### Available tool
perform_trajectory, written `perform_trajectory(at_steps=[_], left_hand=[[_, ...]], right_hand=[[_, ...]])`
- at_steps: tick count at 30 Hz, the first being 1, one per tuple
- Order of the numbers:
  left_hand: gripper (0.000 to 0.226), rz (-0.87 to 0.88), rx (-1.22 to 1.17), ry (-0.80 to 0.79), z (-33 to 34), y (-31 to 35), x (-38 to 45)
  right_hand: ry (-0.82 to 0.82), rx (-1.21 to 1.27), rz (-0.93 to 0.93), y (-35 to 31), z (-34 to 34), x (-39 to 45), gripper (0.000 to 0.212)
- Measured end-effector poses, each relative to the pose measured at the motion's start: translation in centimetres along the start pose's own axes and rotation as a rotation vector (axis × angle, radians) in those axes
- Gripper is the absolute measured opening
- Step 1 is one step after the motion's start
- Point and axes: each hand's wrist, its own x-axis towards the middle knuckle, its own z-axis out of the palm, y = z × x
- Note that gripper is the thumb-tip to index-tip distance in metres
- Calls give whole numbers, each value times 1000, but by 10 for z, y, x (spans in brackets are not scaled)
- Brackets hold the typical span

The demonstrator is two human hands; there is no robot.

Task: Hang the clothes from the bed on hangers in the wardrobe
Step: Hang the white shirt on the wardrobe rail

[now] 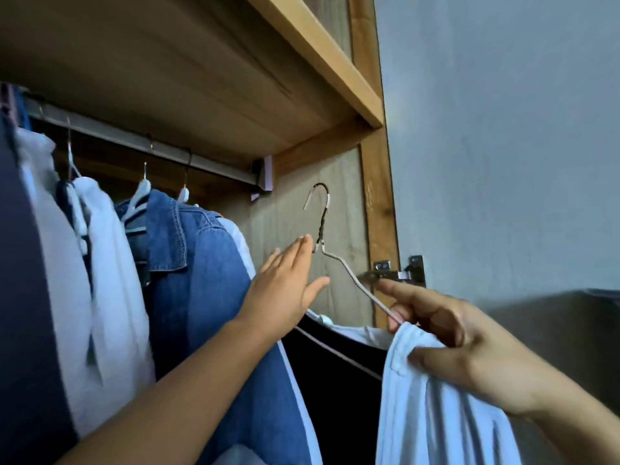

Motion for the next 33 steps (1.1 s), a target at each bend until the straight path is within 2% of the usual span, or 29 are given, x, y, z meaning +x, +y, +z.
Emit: perform_trajectory(at_steps=[1, 5, 7, 9, 12, 16, 20, 23, 28, 33], left_hand=[[69, 26, -39, 47, 3, 8, -1], [41, 141, -248, 309, 17, 45, -14], [41, 182, -250, 347, 19, 65, -26], [41, 218, -291, 311, 26, 90, -43], [38, 284, -387, 323, 32, 130, -77], [23, 327, -487, 350, 22, 194, -121], [16, 393, -637, 330, 9, 265, -158], [17, 453, -748, 287, 0, 314, -178], [16, 594, -1023, 225, 0, 393, -195], [15, 707, -1297, 193, 6, 467, -205]], right_hand=[[-3, 0, 11, -6, -6, -13, 64], [-28, -18, 117, -28, -29, -72, 70], [-70, 1, 217, -37, -38, -99, 70], [-99, -47, 300, -48, -47, -127, 66], [-33, -249, 412, -67, -59, -165, 53], [67, -788, 451, -85, -63, -217, 56], [138, -944, 535, -98, -58, -279, 55], [265, -1005, 631, -108, -54, -322, 46], [569, -1033, 776, -125, -56, -389, 23], [896, -1034, 842, -138, -56, -439, 28]])
